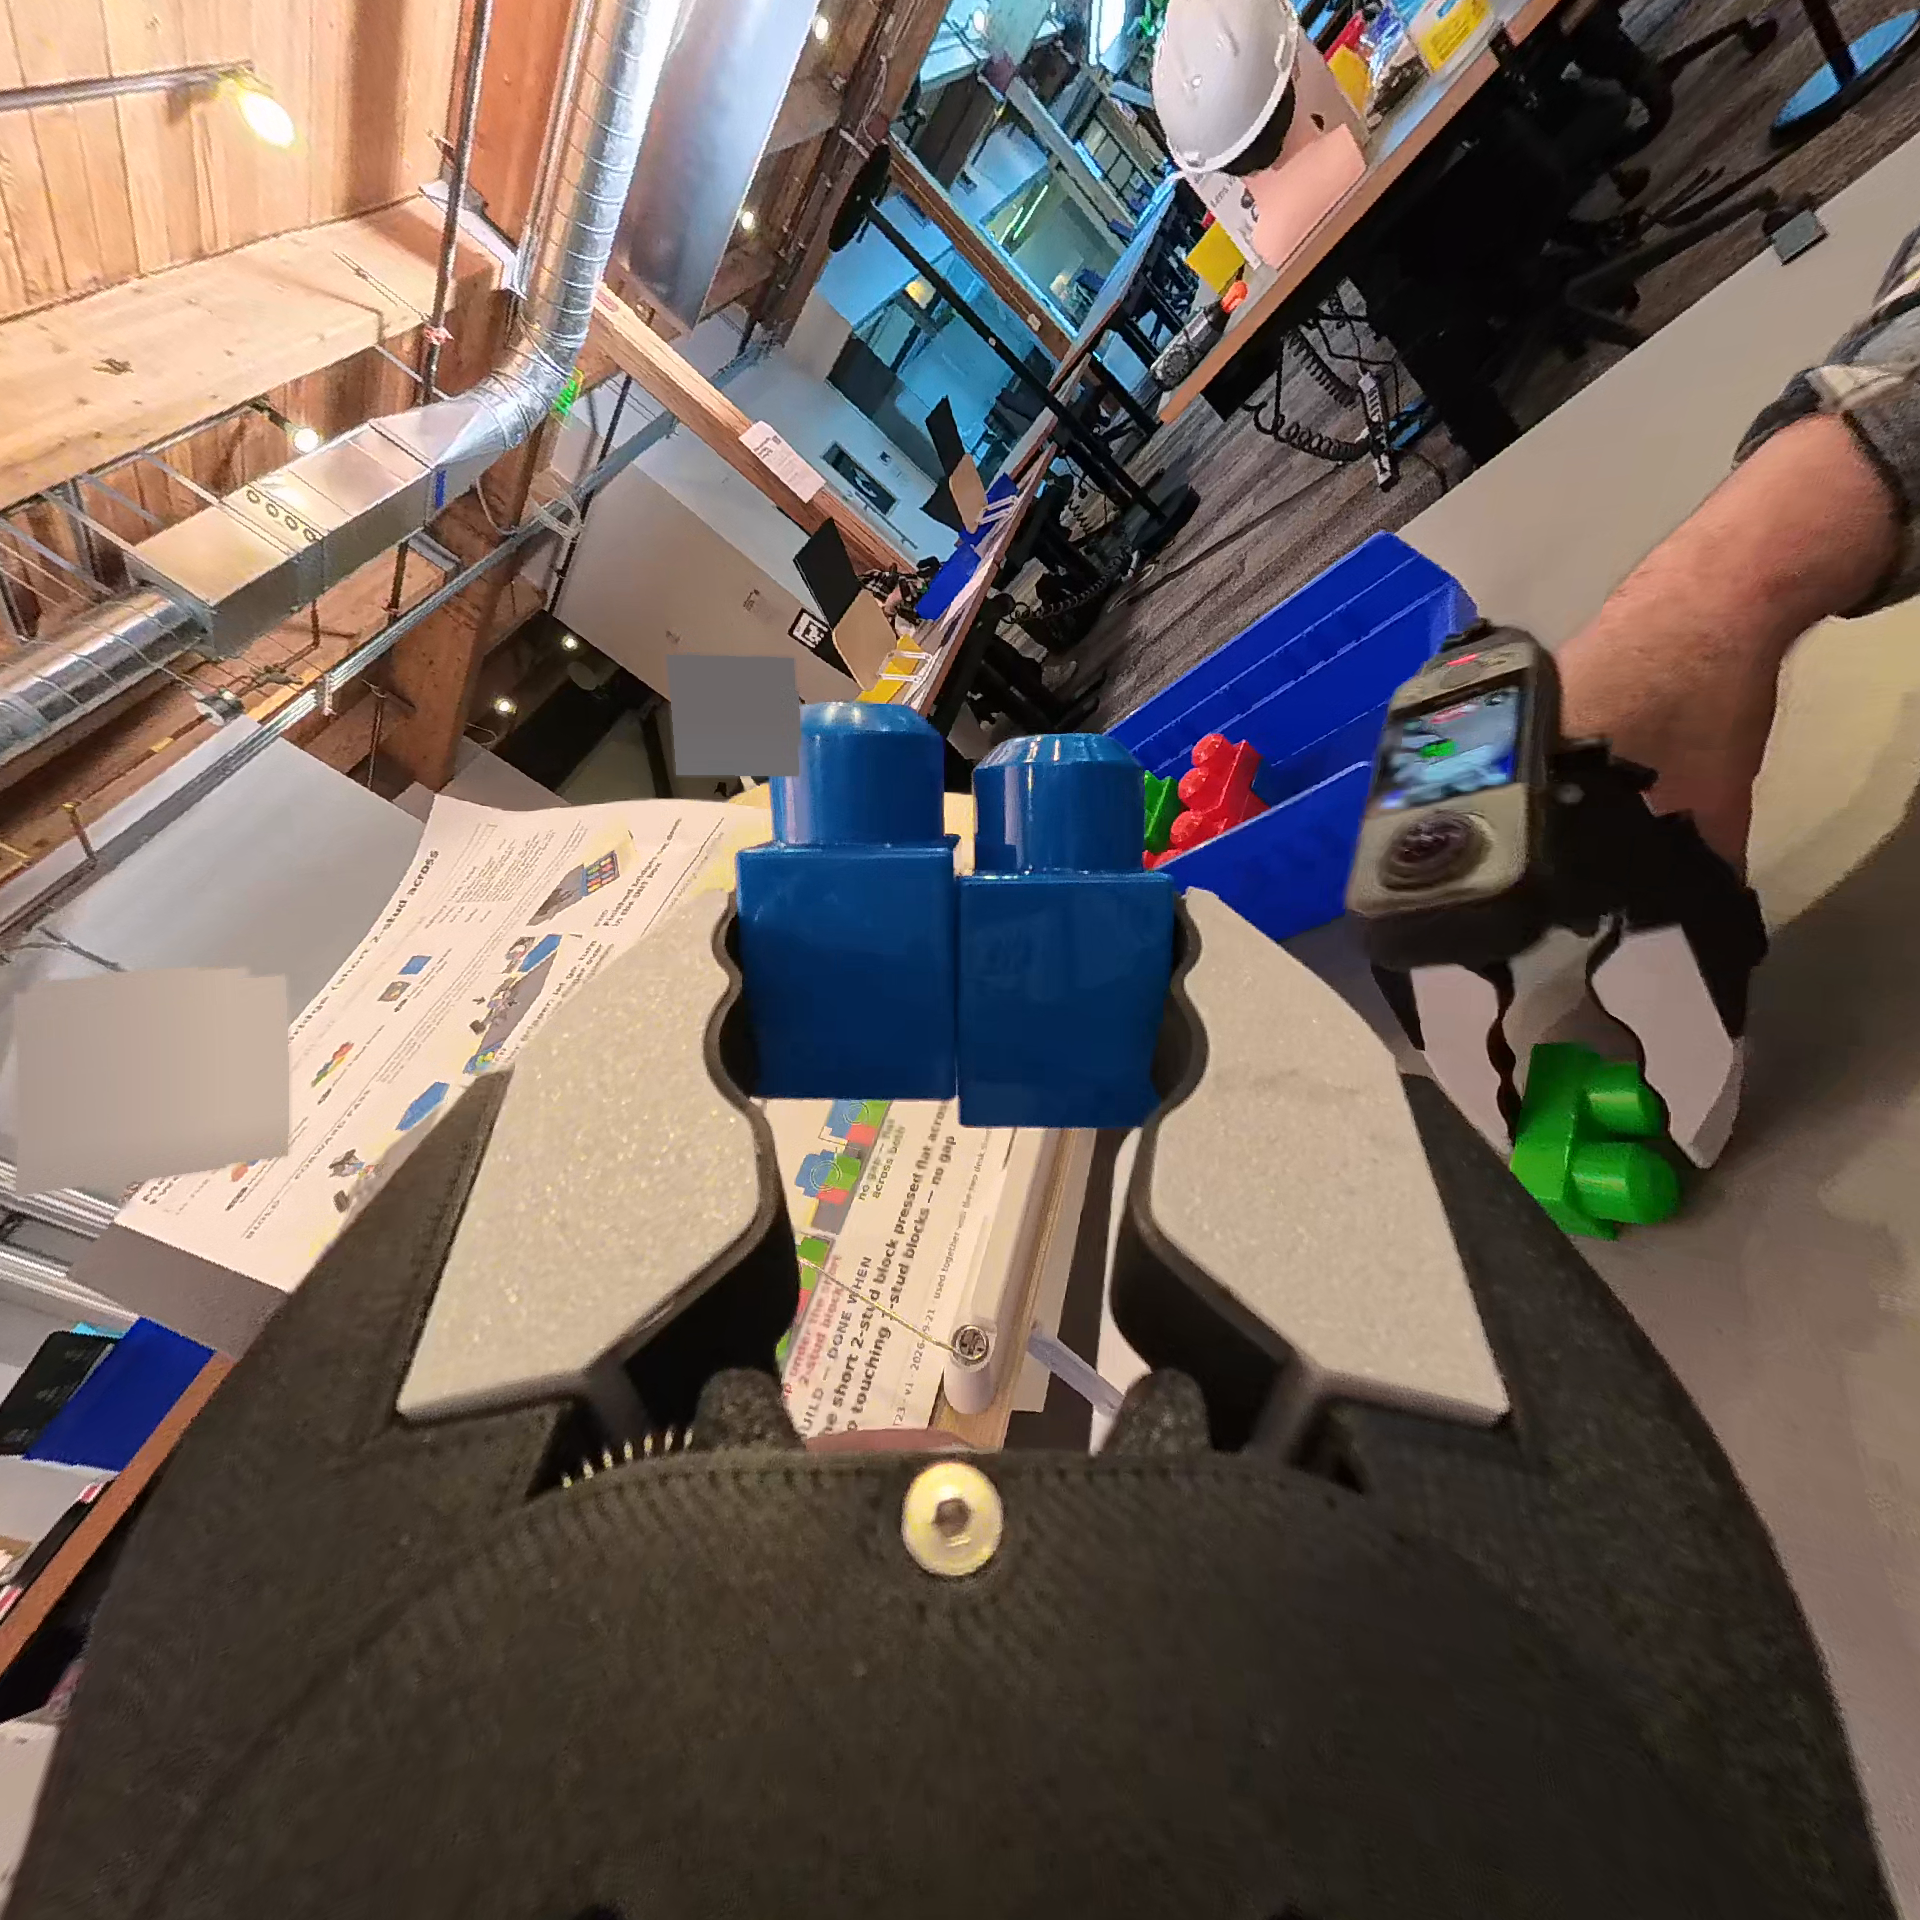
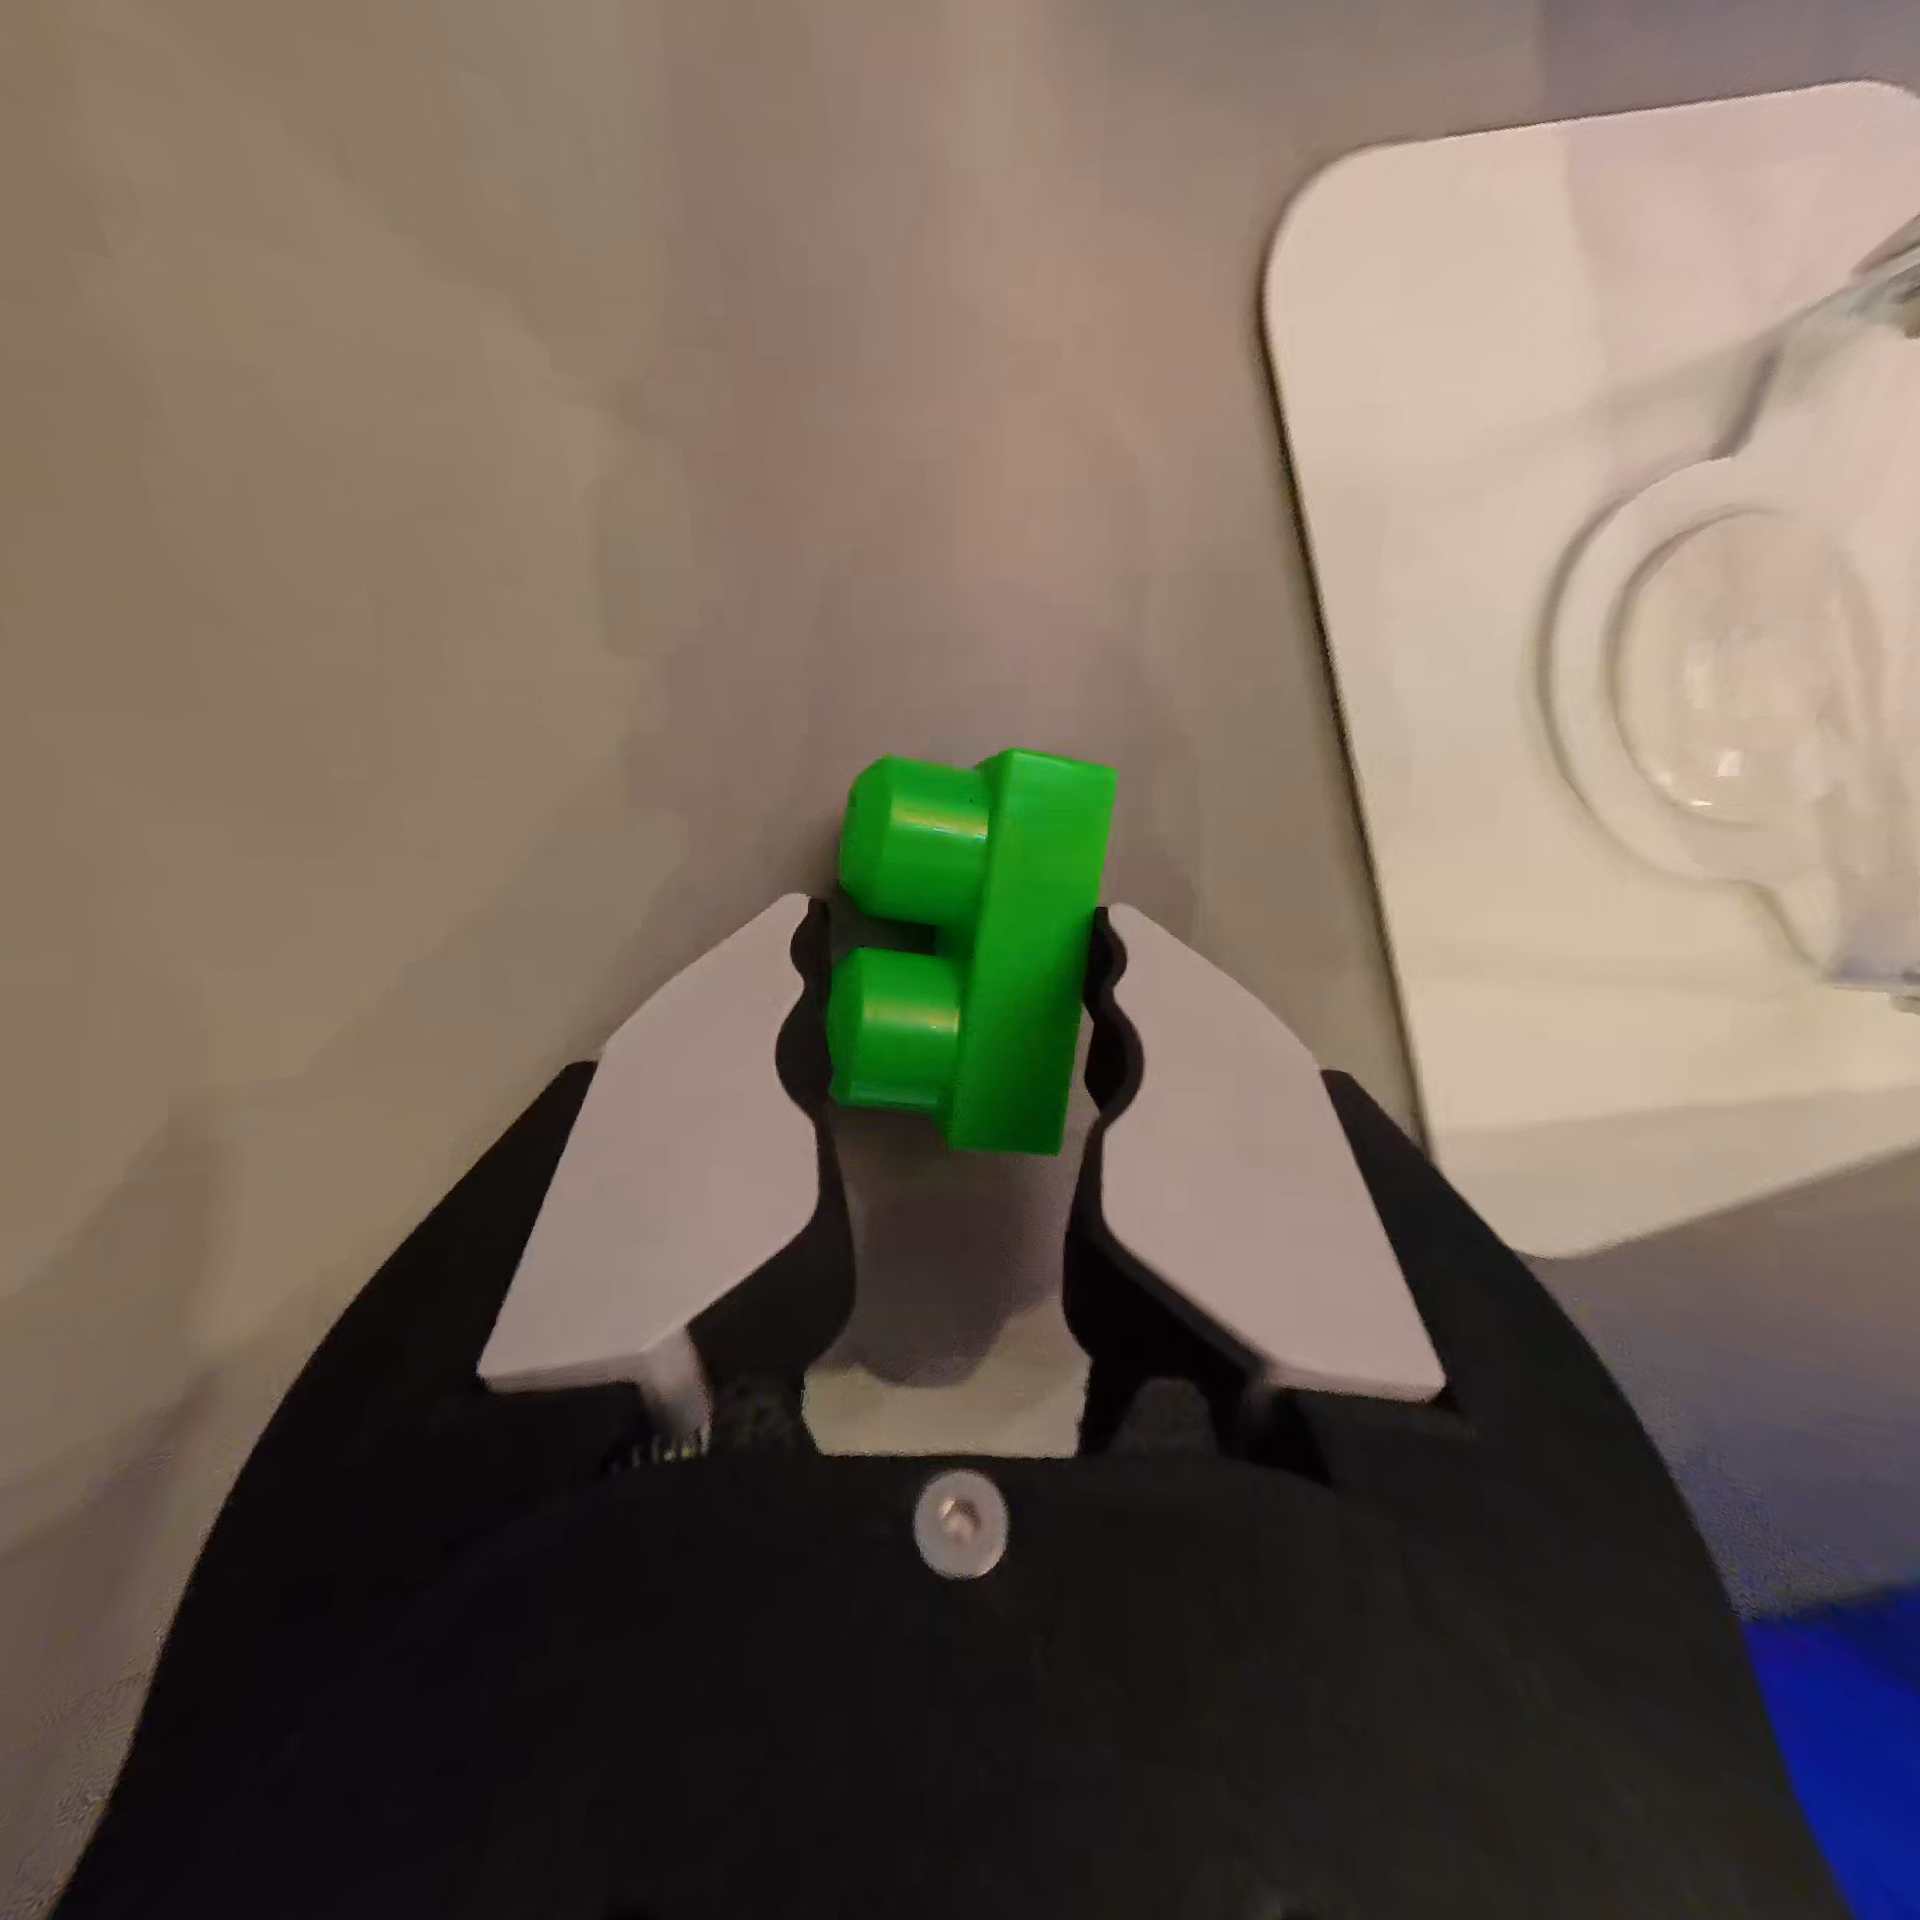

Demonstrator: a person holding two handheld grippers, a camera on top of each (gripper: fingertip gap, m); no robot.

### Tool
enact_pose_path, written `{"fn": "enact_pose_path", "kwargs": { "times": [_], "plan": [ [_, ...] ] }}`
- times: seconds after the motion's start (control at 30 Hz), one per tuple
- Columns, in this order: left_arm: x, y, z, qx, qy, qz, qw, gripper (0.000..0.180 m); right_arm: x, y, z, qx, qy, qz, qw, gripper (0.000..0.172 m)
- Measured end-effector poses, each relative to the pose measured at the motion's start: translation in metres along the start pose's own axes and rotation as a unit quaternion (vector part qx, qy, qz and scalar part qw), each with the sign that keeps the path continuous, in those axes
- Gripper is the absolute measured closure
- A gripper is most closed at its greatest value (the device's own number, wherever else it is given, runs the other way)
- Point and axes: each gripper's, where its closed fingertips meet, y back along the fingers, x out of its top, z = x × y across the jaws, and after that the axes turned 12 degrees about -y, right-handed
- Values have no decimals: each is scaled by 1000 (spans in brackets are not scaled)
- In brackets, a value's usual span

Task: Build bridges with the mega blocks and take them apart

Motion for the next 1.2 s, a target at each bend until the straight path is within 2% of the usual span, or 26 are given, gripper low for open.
{"fn": "enact_pose_path", "kwargs": {
  "times": [0.1,0.2,0.27,0.37,0.43,0.53,0.63,0.73,0.87,0.97,1.1,1.2],
  "plan": [
    [-6,-2,4,-9,5,-1,1000,107,17,19,-7,85,-55,61,993,124],
    [-10,-6,13,-26,9,6,1000,107,45,61,-22,240,-133,139,952,124],
    [-15,-10,18,-33,10,-1,999,106,44,80,-38,334,-144,116,924,124],
    [-16,-12,23,-40,8,-3,999,107,18,70,-61,357,-106,3,928,124],
    [-15,-13,24,-43,8,-1,999,106,7,58,-82,381,-84,-53,919,124],
    [-15,-12,25,-46,7,0,999,107,-10,39,-100,377,-42,-117,918,124],
    [-14,-12,26,-48,7,1,999,107,-20,26,-104,356,-20,-151,922,123],
    [-14,-12,27,-51,8,2,999,107,-13,20,-101,343,-16,-132,930,116],
    [-14,-13,28,-54,9,2,999,107,-6,15,-76,276,-16,-108,955,98],
    [-15,-13,29,-55,10,2,998,107,1,19,-62,240,-19,-82,967,104],
    [-16,-13,29,-55,11,1,998,107,13,33,-56,190,12,-51,980,103],
    [-17,-13,28,-55,11,1,998,107,13,37,-62,138,66,-75,985,99]
  ]
}}
